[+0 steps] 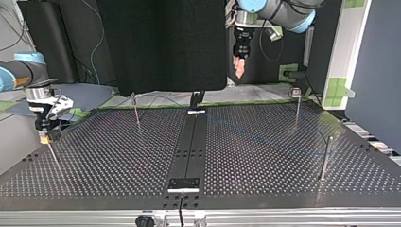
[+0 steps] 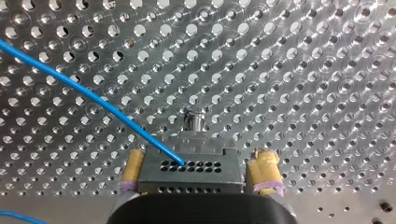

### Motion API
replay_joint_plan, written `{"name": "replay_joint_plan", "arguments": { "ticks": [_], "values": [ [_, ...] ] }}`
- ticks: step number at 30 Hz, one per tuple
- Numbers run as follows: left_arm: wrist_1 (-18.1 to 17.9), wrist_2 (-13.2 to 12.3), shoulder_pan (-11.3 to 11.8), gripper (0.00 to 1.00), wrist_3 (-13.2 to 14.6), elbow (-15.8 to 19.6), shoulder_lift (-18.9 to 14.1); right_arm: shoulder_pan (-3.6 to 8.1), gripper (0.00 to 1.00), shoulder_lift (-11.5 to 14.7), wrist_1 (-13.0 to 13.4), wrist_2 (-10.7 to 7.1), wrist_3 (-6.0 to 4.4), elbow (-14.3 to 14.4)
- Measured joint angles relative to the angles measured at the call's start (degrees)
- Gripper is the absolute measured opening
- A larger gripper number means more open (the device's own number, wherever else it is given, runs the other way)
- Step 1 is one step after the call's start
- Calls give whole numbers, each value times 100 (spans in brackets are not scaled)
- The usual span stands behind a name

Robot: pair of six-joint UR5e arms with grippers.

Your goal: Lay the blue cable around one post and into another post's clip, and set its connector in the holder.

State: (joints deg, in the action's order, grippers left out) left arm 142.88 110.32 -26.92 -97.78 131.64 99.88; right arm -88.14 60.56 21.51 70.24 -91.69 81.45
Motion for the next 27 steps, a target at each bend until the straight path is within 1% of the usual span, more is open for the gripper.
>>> {"name": "replay_joint_plan", "arguments": {
  "ticks": [6,11,15,20,27],
  "values": [
    [-273,230,-272,100,-28,4,272,-2,95,-3,-21,0,0,1],
    [-491,271,-489,100,-60,8,488,-4,95,-8,-31,5,0,3],
    [-709,281,-708,100,-72,26,653,-5,95,-11,-32,8,0,2],
    [-961,318,-962,100,-170,34,696,-4,95,-12,-32,9,0,1],
    [-1324,415,-1325,100,-489,37,701,-4,95,-12,-38,8,0,0]
  ]
}}
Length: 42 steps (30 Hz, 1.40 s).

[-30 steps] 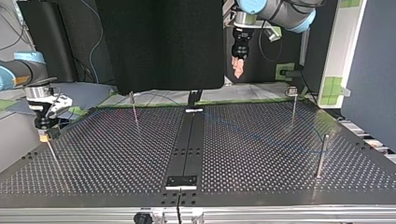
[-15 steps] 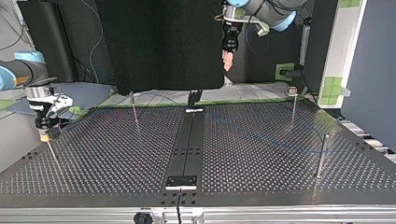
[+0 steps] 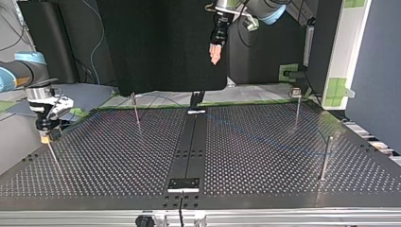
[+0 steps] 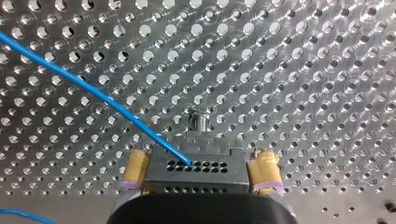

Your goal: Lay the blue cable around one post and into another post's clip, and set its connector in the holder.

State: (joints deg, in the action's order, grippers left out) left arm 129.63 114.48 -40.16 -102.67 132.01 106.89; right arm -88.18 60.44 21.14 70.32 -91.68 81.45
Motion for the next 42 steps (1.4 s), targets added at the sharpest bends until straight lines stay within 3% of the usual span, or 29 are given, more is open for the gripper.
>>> {"name": "replay_joint_plan", "arguments": {
  "ticks": [5,25,33,42],
  "values": [
    [-271,-83,-102,100,-163,-1,2,-1,95,0,-3,0,0,1],
    [-1149,-1000,806,100,50,24,2,-1,95,-2,55,0,-1,2],
    [-1153,-1069,1213,100,63,40,2,4,95,-4,121,0,-22,3],
    [-1146,-1073,1279,100,63,58,2,7,95,-8,123,0,-11,3]
  ]
}}
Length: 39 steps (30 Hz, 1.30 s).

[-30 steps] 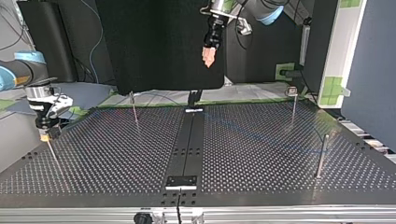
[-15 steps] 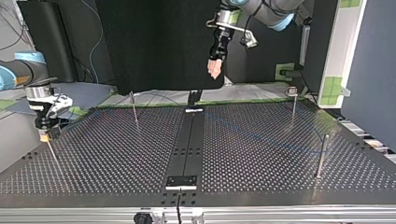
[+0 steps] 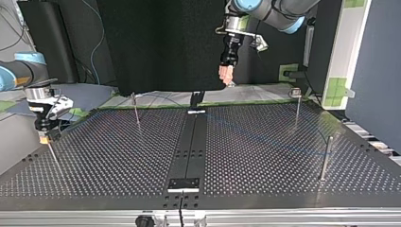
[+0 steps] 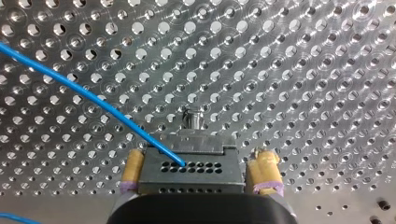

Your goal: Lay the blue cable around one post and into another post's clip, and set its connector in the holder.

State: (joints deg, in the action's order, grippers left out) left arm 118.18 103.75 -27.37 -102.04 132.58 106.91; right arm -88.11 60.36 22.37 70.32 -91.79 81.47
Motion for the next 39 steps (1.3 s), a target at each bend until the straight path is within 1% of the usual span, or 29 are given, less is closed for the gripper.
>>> {"name": "replay_joint_plan", "arguments": {
  "ticks": [14,27,39],
  "values": [
    [35,0,-21,100,0,32,0,-10,95,-10,-47,0,11,5],
    [-48,8,1,100,16,178,0,-40,95,-11,-81,8,24,8],
    [-62,9,2,100,18,202,-1,-56,95,-9,-128,9,45,6]
  ]
}}
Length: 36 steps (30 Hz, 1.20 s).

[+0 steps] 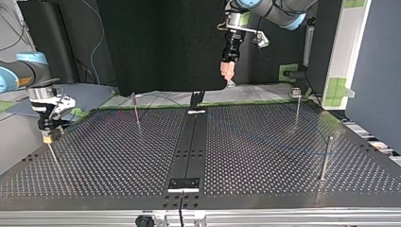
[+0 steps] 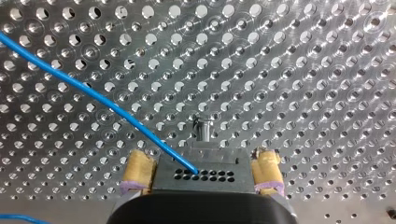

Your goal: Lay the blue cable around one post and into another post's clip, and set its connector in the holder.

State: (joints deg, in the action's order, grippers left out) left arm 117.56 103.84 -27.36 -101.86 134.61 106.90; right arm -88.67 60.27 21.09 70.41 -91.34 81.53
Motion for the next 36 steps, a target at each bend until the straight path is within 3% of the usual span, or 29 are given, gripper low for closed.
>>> {"name": "replay_joint_plan", "arguments": {
  "ticks": [36],
  "values": [
    [12,0,33,100,26,21,0,17,95,0,34,88,1,1]
  ]
}}
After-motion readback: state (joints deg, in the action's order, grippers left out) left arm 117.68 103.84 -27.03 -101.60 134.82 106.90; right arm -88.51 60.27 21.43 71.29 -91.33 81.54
